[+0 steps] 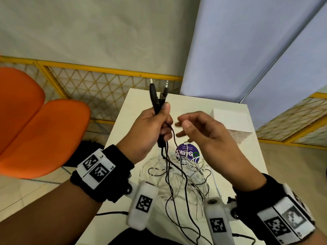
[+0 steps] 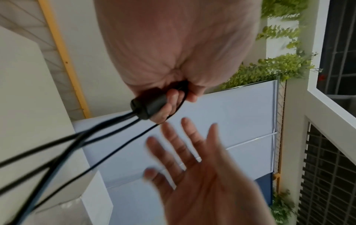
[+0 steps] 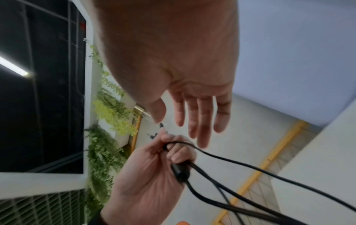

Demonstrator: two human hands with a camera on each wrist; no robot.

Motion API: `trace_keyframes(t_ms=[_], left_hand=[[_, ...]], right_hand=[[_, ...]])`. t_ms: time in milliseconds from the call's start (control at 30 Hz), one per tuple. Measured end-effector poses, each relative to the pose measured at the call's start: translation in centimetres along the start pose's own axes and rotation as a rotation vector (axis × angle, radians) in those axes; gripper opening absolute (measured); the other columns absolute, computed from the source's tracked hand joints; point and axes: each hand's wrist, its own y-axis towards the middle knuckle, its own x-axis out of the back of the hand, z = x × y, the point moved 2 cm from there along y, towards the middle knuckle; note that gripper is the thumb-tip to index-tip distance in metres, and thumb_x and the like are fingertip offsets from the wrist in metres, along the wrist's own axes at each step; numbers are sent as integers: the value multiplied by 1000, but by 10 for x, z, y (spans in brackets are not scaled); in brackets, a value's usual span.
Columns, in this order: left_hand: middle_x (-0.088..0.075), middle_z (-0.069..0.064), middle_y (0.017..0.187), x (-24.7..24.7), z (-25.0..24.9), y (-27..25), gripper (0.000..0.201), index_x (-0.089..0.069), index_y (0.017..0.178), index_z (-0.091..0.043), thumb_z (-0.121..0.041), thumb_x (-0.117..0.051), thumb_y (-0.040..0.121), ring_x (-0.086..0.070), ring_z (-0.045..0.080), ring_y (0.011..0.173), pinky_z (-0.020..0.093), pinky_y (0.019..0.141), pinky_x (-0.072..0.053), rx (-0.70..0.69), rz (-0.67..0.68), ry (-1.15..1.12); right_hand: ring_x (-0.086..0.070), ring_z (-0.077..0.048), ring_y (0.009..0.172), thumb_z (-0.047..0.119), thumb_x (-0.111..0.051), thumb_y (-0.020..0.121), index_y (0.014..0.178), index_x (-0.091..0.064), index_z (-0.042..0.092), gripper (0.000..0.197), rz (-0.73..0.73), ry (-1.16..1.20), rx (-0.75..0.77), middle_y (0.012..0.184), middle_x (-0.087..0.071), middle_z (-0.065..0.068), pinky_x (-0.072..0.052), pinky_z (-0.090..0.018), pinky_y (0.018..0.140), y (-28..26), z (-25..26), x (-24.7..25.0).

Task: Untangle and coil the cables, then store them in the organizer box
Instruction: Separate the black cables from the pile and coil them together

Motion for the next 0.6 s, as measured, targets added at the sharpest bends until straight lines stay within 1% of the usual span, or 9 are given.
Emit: trace_keyframes(t_ms=[67,167,267,333,367,433,500,567,600], left_hand=[[-39,3,64,7,-2,2,43,-43,67,-9,-27,-41,106,-32,14,53,27,51,-36,-21,-10,-39],[-34,4,65,12,-8,4,46,-35,66,-12,-32,-38,107,-34,16,57,28,57,-37,-51,54,-96],[-33,5,65,14,-13,4,44,-33,66,-15,-37,-41,104,-38,18,59,34,64,-49,-67,97,-118],[-29,3,63,15,-16,4,45,-32,67,-15,-37,-40,105,-34,16,56,36,61,-52,-30,104,-150],[-26,2,62,16,-18,3,45,-32,67,-15,-38,-39,105,-30,14,54,33,56,-48,-5,102,-159],[-22,-2,57,17,-22,1,45,-29,67,-17,-41,-37,105,-21,11,49,25,46,-33,30,95,-152],[-20,-6,53,18,-24,-1,44,-28,68,-19,-43,-36,104,-16,8,45,22,43,-20,56,75,-151],[-19,-8,51,19,-26,-2,44,-30,67,-19,-44,-36,103,-15,6,43,19,40,-16,99,65,-204],[-19,-8,51,19,-27,-3,45,-31,67,-19,-45,-36,103,-15,5,42,19,38,-16,123,67,-240]], right_hand=[[-72,-16,90,20,-57,98,117,-61,24,20,118,-8,-74,107,-70,-2,-53,-31,80,-2,-16,1],[-71,-24,87,19,-53,101,116,-66,23,20,315,-118,-95,105,-71,-4,-50,-22,71,-5,-48,-7],[-66,-19,73,13,-52,102,100,-69,8,18,379,-128,-112,86,-71,-3,-46,-19,66,-9,-76,-13],[-60,-17,69,15,-53,102,87,-69,11,22,433,-145,-126,79,-70,0,-46,-23,67,-11,-95,-10],[-58,-14,67,17,-53,102,83,-68,15,25,446,-134,-154,76,-69,1,-47,-26,66,-12,-104,-7],[-56,-14,63,18,-53,102,78,-67,21,28,448,-105,-194,72,-65,3,-46,-31,64,-14,-125,0],[-56,-16,63,26,-54,101,77,-69,25,28,450,-89,-208,74,-65,-3,-47,-33,64,-18,-146,6],[-59,-17,65,47,-57,96,74,-68,24,33,434,-99,-249,77,-65,-12,-49,-36,67,-23,-164,10],[-61,-18,65,59,-58,90,73,-66,20,43,422,-117,-275,76,-65,-15,-50,-35,69,-25,-172,12]])
